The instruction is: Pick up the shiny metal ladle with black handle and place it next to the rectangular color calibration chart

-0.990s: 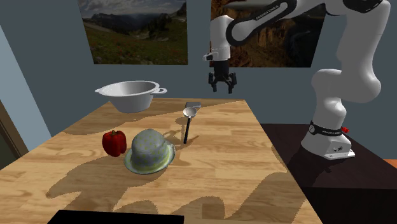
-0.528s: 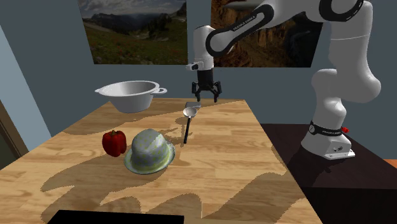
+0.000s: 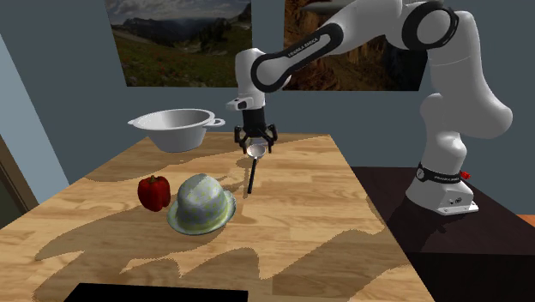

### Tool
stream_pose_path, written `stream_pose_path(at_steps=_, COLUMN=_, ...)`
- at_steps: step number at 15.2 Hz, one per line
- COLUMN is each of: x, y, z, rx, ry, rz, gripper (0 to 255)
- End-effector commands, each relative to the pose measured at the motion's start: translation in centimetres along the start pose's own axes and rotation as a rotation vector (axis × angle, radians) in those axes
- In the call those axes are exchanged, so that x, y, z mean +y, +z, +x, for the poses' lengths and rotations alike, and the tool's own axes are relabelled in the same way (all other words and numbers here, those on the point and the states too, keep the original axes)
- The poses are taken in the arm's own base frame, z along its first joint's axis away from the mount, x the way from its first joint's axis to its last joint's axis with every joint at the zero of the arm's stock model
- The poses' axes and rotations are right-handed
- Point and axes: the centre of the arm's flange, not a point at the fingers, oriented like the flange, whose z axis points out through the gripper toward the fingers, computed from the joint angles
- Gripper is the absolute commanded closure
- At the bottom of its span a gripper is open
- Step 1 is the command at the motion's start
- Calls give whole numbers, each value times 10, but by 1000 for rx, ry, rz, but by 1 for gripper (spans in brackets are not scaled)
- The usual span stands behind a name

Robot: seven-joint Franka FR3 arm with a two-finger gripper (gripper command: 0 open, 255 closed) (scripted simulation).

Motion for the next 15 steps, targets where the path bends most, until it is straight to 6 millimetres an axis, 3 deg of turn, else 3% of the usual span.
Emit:
stream_pose_path(at_steps=1, x=16, y=11, z=14, rx=9, ry=-70, rz=1, gripper=0)
stream_pose_path(at_steps=9, x=16, y=51, z=15, rx=9, ry=-70, rz=1, gripper=0)
stream_pose_path(at_steps=15, x=16, y=51, z=15, rx=9, ry=-70, rz=1, gripper=0)
